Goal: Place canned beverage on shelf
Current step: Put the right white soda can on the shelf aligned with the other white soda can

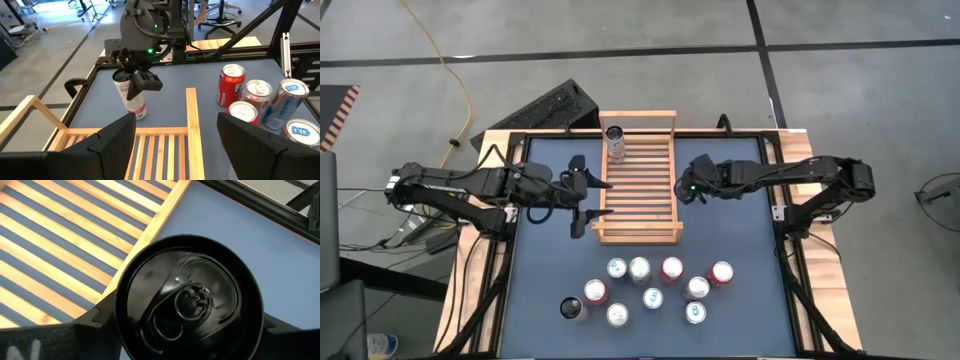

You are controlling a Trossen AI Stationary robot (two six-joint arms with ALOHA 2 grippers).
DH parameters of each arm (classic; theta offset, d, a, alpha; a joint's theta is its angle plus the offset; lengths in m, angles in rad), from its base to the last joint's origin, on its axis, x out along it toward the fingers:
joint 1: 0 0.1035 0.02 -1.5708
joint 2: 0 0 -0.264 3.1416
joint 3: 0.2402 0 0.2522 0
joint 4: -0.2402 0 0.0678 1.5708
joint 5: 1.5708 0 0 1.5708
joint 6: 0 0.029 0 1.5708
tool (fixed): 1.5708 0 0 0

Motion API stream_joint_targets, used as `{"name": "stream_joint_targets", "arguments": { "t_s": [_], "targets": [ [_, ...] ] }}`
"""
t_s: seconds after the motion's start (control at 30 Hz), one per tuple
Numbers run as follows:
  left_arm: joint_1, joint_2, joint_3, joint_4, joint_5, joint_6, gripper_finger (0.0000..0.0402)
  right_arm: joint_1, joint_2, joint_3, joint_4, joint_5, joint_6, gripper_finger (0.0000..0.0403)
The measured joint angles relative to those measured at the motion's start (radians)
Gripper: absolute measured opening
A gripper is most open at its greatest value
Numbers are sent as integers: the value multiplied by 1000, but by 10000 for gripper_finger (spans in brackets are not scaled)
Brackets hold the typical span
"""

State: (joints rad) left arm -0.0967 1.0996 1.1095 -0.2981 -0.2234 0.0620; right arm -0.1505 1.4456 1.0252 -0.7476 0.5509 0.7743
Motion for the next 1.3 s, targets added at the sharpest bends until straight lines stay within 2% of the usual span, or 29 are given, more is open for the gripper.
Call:
{"name": "stream_joint_targets", "arguments": {
  "t_s": [0.23, 0.47, 0.67, 0.8, 1.07, 1.3],
  "targets": [
    [0, 0, 0, 0, 0, -2, 268, 0, -3, 0, 10, -19, -17, 307],
    [0, 0, 0, 0, 0, -3, 268, 7, -16, 5, 80, -20, -87, 311],
    [0, 0, 0, -2, 0, -3, 268, 13, -52, 87, 77, -26, -216, 311],
    [0, 0, 0, -8, 0, -3, 268, 28, -66, 156, 6, -29, -336, 311],
    [0, 0, 0, -16, 0, -3, 268, 94, -75, 268, -393, -31, -610, 311],
    [0, 0, 0, -21, 0, 0, 268, 112, -72, 273, -536, -30, -680, 311]
  ]
}}
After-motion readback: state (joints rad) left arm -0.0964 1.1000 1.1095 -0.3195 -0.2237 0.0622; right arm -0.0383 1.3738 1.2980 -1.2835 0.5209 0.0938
